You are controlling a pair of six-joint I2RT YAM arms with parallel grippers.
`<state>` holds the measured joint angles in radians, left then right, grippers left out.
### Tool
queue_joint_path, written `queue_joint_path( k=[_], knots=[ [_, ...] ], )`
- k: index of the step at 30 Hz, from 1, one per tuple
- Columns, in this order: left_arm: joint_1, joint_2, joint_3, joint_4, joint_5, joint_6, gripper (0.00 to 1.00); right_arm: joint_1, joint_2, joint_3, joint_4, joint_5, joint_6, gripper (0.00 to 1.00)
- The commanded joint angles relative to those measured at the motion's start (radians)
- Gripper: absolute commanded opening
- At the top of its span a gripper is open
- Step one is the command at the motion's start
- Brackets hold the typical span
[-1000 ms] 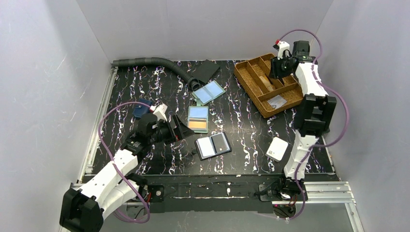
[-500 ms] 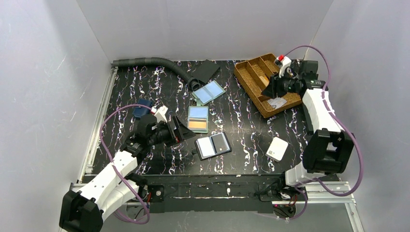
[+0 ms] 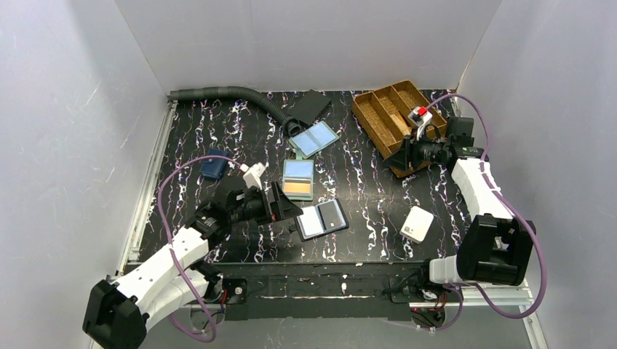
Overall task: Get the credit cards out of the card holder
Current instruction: Remove the credit card from the card holder.
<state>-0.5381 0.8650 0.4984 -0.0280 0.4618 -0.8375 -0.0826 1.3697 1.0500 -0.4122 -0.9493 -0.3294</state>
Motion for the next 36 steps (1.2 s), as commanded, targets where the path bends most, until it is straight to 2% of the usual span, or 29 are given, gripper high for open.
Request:
queue_joint_path(
  k=[1,5,14,21,27,34,36],
  knots=[
    [-0.08,0.03,0.048,0.0,-0.064,0.044,0.98,0.002,-0.029,-0.062,0.074,-0.13,0.009,0.53],
    [-0.136,0.048,0.042,0.015,-0.107,0.049,0.98,0.01,-0.031,-0.117,0.119,-0.151,0.01,0.53],
    [-0.165,0.077,0.05,0.049,-0.14,0.047,0.98,0.081,-0.021,-0.189,0.172,-0.106,0.013,0.52],
    [-0.195,0.14,0.066,0.069,-0.193,0.046,0.98,0.195,-0.019,-0.227,0.206,-0.049,0.029,0.51],
    [-0.228,0.213,0.102,0.08,-0.225,0.019,0.98,0.24,-0.073,-0.328,0.395,-0.034,0.194,0.47],
    [-0.29,0.271,0.124,0.111,-0.296,-0.051,0.92,0.312,-0.016,-0.373,0.562,0.032,0.438,0.44],
    [-0.299,0.289,0.119,0.142,-0.303,-0.066,0.87,0.331,0.003,-0.381,0.595,0.049,0.492,0.44]
  ],
)
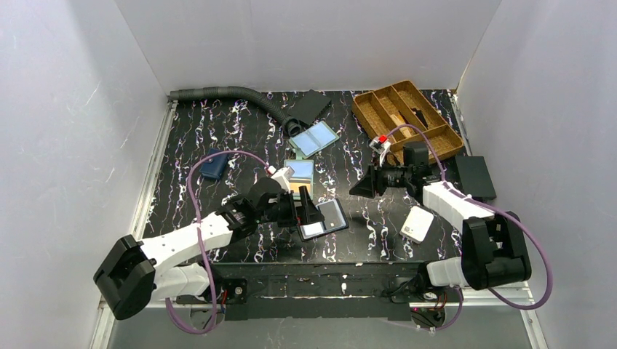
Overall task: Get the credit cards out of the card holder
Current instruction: Remove the credit card from the card holder.
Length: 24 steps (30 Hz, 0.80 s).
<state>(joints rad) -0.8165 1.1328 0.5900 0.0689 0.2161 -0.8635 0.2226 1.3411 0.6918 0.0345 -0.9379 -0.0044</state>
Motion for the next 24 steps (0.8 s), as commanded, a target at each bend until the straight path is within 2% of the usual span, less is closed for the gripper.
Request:
queue_joint_path(
  k=[1,6,8,9,10,15,18,24],
  knots=[
    [-0.021,0.034,0.025,0.06,-0.058,-0.05,0.86,0.034,0.041,-0.03,0.168,0.041,0.194,0.43],
    [-0.022,0.097,0.024,0.126,-0.048,-0.081,0.76,0.077,0.087,-0.044,0.236,0.049,0.289,0.4],
    [-0.023,0.117,0.017,0.153,-0.045,-0.094,0.73,0.091,0.114,-0.039,0.237,0.049,0.3,0.31],
    [-0.021,0.138,0.0,0.188,-0.049,-0.111,0.7,0.118,0.154,-0.027,0.232,0.051,0.308,0.19],
    [-0.023,0.142,-0.009,0.2,-0.054,-0.116,0.69,0.127,0.168,-0.019,0.228,0.051,0.307,0.17],
    [-0.022,0.166,-0.034,0.24,-0.069,-0.121,0.64,0.167,0.231,0.014,0.175,0.075,0.276,0.15],
    [-0.022,0.193,-0.036,0.264,-0.074,-0.12,0.57,0.184,0.24,0.014,0.174,0.09,0.269,0.16],
    [-0.02,0.24,-0.042,0.307,-0.07,-0.127,0.52,0.198,0.26,0.028,0.147,0.128,0.253,0.16]
  ],
)
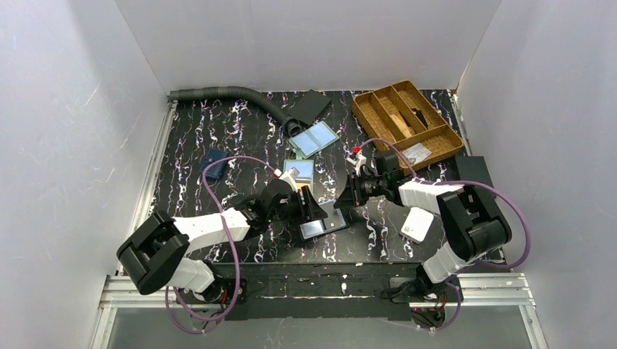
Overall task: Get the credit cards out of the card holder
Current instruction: Remove the credit card from the card holder.
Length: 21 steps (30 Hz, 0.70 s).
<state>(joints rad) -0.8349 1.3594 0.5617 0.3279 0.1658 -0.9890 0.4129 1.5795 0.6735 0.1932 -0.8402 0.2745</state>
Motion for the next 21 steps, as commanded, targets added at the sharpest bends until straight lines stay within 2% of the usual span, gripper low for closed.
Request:
queue_joint_path(
  k=[1,21],
  knots=[
    [-0.003,0.022,-0.014,0.053,-0.021,-0.002,0.52,0.009,0.025,0.049,-0.021,0.037,-0.029,0.16],
    [0.019,0.101,-0.018,0.096,-0.004,-0.017,0.48,0.028,0.057,0.073,-0.076,0.084,-0.064,0.18]
  ],
)
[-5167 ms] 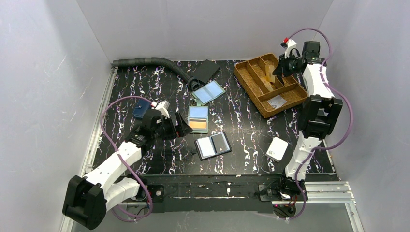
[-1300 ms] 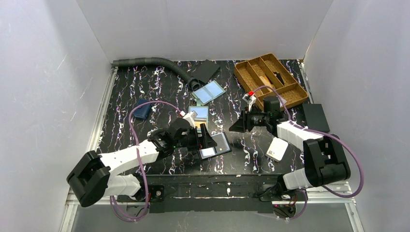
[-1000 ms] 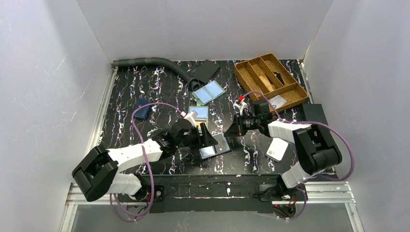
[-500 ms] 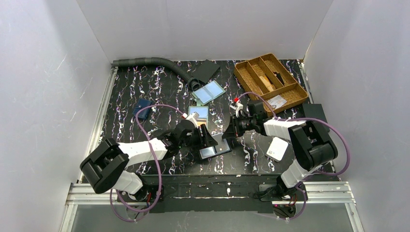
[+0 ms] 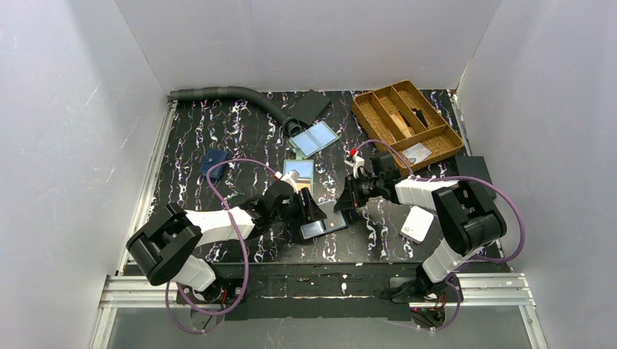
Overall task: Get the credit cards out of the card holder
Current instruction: Remove the credit card from the card holder.
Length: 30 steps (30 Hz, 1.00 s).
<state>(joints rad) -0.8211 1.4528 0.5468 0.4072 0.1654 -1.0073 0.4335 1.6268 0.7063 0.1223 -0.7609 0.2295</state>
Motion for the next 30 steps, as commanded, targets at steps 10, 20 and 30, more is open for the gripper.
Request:
queue_joint_path(
  k=[10,20,30],
  knots=[
    [0.014,0.038,-0.008,0.045,0.012,-0.007,0.45,0.011,0.037,0.051,-0.027,0.03,-0.021,0.18],
    [0.035,0.078,-0.039,0.098,0.028,-0.042,0.44,0.02,0.084,0.066,-0.058,0.044,-0.033,0.17],
    [0.064,0.114,-0.104,0.193,0.036,-0.134,0.38,0.044,0.123,0.086,-0.099,0.067,-0.057,0.16]
  ],
)
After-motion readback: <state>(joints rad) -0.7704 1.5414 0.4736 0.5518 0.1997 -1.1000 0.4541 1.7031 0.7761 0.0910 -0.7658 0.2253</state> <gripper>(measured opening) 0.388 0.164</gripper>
